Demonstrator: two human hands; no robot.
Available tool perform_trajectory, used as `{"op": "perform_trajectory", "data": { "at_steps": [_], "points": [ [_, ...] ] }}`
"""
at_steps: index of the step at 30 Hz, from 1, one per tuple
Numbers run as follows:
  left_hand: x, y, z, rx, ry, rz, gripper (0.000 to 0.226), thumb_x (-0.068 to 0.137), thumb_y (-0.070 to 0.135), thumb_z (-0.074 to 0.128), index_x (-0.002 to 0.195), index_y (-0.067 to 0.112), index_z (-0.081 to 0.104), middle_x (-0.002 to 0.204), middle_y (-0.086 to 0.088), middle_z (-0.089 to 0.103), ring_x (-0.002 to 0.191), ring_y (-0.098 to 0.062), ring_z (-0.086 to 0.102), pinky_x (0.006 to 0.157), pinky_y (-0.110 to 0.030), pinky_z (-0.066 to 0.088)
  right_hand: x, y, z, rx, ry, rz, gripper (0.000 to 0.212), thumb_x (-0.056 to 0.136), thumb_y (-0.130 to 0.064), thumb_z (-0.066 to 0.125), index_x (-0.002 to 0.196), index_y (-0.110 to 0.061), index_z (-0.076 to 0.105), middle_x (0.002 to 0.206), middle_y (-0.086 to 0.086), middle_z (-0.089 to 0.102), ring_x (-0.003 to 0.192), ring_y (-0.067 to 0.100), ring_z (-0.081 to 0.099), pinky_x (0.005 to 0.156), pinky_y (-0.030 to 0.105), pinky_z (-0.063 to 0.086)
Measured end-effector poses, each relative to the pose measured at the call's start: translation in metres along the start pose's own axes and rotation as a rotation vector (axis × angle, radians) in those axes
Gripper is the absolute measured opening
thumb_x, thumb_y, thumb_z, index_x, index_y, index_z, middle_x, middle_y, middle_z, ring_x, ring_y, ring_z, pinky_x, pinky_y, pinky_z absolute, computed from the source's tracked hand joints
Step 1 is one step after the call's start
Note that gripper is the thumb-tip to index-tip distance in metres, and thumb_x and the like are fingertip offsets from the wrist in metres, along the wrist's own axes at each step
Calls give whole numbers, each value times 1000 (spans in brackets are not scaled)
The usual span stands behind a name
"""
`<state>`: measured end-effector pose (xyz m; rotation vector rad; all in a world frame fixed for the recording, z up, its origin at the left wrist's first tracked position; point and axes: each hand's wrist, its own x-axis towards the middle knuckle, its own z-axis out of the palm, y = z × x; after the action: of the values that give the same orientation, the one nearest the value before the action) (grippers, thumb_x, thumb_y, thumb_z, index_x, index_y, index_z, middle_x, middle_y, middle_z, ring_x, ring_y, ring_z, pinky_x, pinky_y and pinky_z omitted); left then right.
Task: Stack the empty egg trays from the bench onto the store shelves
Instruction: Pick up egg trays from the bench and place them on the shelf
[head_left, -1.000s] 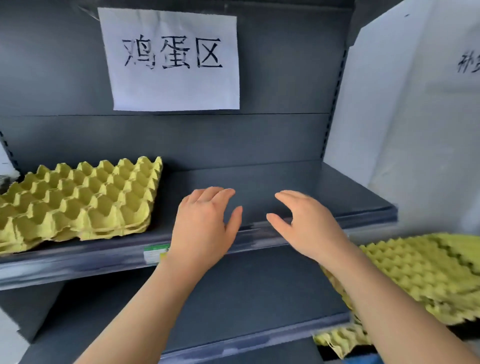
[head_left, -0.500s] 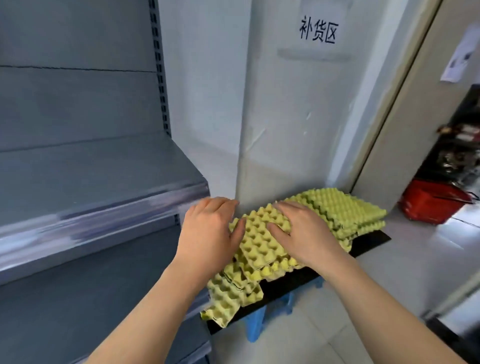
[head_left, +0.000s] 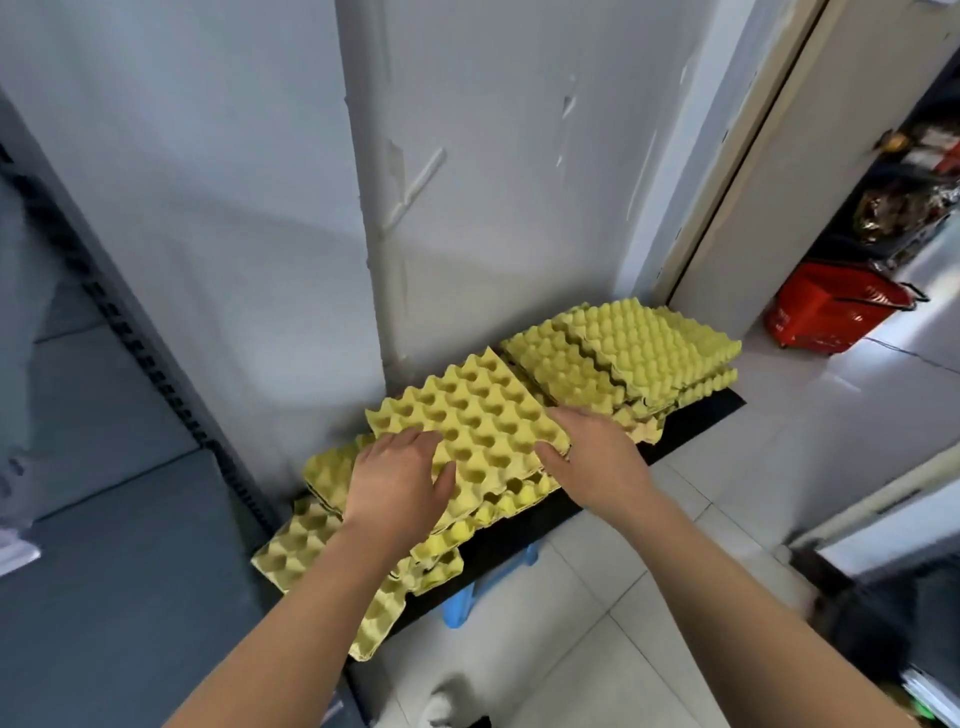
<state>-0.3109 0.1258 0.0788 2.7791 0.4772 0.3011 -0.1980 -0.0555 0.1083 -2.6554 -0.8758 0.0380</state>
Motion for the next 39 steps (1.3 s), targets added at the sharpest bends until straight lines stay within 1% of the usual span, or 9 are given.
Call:
{"op": "perform_trajectory", "data": {
  "at_steps": [4,13,16,19,22,26,29,35,39],
  "points": [
    [44,-18,42,53,-198,-125,47,98,45,41,140,24,42,138,4,49,127,-19,44,101,-31,38,50,32,35,13,-70,53,53,92,-39,53,139,-15,44,138,7,49,126,24,45,102,35,40],
    [77,-57,140,-41,-539,-539,76,92,56,48,150,19,16,152,-9,23,131,-31,41,94,-41,46,120,90,119,35,-266,90,62,92,-44,52,144,-17,33,149,11,35,137,27,29,108,38,30],
    [78,-64,168,-102,-583,-679,85,87,59,54,148,16,12,150,-13,25,128,-35,44,93,-44,48,136,108,142,2,-343,90,68,91,-48,51,147,-19,26,153,14,23,142,30,18,112,40,24],
    [76,-68,193,-214,-586,-825,101,81,63,59,151,22,0,148,-18,31,122,-37,50,88,-45,52,151,124,160,-41,-424,72,75,88,-53,52,149,-24,18,156,17,9,144,32,7,114,43,20],
    [71,-66,211,-287,-554,-905,114,78,67,60,152,18,-12,144,-17,43,110,-32,59,78,-38,54,160,137,174,-32,-481,65,79,85,-58,53,149,-27,17,157,18,1,144,35,1,114,46,19],
    [68,-59,224,-317,-423,-966,118,73,68,65,153,19,-7,134,-14,51,102,-28,61,69,-32,51,166,150,183,72,-502,82,81,82,-58,59,148,-29,22,156,17,0,144,36,3,114,50,19],
    [70,-49,225,-419,-293,-1029,112,73,57,73,152,19,3,134,-12,51,108,-27,58,75,-34,50,168,154,183,93,-447,49,76,81,-56,61,145,-26,32,155,19,11,144,36,7,114,52,21],
    [71,-20,187,-458,-54,-1044,107,67,58,77,147,17,20,138,-8,47,118,-25,53,93,-44,50,171,149,148,145,-388,15,72,80,-59,60,142,-29,37,153,19,16,140,39,20,112,53,26],
    [65,5,131,-473,131,-966,91,62,65,76,133,26,35,124,5,53,111,-17,56,89,-44,52,169,133,98,157,-310,-71,73,81,-61,57,143,-29,35,154,16,16,140,35,21,111,47,27]
  ]
}}
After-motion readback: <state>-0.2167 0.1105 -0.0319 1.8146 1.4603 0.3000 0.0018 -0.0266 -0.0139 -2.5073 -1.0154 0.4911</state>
